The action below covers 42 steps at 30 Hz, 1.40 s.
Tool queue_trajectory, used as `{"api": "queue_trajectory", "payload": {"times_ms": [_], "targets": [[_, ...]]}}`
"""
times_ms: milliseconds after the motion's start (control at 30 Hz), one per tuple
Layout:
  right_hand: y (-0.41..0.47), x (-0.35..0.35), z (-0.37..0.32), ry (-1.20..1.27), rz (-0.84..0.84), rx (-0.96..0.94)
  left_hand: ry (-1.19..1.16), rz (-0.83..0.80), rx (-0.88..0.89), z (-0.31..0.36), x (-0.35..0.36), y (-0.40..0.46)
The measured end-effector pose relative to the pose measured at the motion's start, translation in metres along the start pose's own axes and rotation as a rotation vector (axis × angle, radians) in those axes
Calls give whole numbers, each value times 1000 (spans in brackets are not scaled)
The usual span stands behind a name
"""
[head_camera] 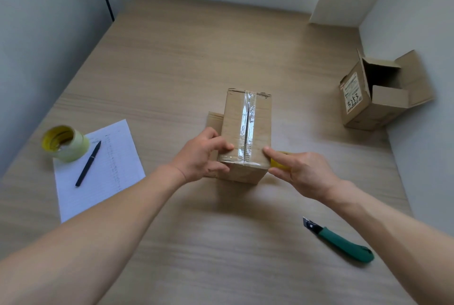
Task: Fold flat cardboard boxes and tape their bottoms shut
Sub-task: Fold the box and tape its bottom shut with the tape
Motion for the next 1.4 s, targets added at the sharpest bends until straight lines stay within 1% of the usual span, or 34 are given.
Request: {"api": "queue_trajectory", "payload": {"times_ms": [33,100,133,233,267,300,333,367,400,433,500,567,600,633,667,700,733,767,800,867,900,933,967,1000,1033,1067,1100,1133,1167,1200,1233,1267,1333,1400], "targets": [[-1,1,0,1,-7,-1,-93,-53,-65,-2,1,3],[-1,4,2,7,-22,10,-307,-208,-208,-5,7,8],[-1,5,3,15,-32,17,-379,-286,-258,-6,10,10],[-1,8,5,63,-84,44,-445,-473,-377,-7,3,14],[-1,9,5,79,-98,52,-395,-479,-399,-5,-3,18],[-1,9,5,90,-106,60,-258,-385,-388,0,-12,23],[-2,8,5,94,-101,67,-66,-235,-333,10,-19,28],[-2,7,5,93,-85,72,107,-51,-261,26,-21,30],[-3,6,4,86,-67,72,222,102,-216,43,-13,26],[-4,7,3,74,-51,67,319,181,-216,59,3,19],[-5,7,2,59,-39,76,476,185,-283,75,46,8],[-6,7,3,68,-15,97,553,197,-358,74,65,7],[-5,6,4,58,11,97,549,212,-355,71,62,10],[-5,6,4,46,24,95,525,243,-310,68,55,11],[-4,7,3,45,26,96,477,300,-234,60,49,8],[-3,9,2,56,21,102,380,346,-155,50,41,5],[-3,10,3,77,11,120,228,355,-94,37,35,3],[-4,12,4,105,-8,149,31,325,-82,23,30,2],[-5,16,8,126,-35,179,-169,296,-135,11,29,3],[-6,24,13,159,-101,225,-677,245,-349,-6,37,3],[-7,26,13,174,-122,238,-905,254,-462,-7,42,0],[-8,27,13,185,-129,247,-986,312,-528,-8,44,-3],[-7,27,14,189,-132,251,-855,387,-518,-7,37,-5],[-7,27,14,193,-139,257,-534,474,-441,0,26,-5],[-6,27,14,202,-150,264,-147,540,-315,13,15,-2],[-6,26,14,213,-163,273,161,568,-110,32,12,1],[-5,25,14,224,-171,276,326,507,113,53,17,5],[-4,23,13,240,-166,275,388,392,284,68,25,7],[-3,21,12,264,-157,274,423,253,375,79,35,9],[-4,20,12,301,-158,276,466,139,400,84,43,11],[-8,21,10,348,-177,285,505,71,381,84,48,12],[-14,22,11,409,-205,312,525,44,358,82,50,14],[-34,25,16,593,-230,438,554,1,322,79,49,22],[-54,29,18,802,-217,543,591,-78,327,84,51,27]]}}
Point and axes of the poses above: each hand's wrist, its own y-axis towards the middle knuckle, its own x-axis out of the palm, z = x × y, the point moved 7 cm from there along y, towards the middle knuckle, and after that the axes turned 15 degrees about -x, right-handed, at the moved point
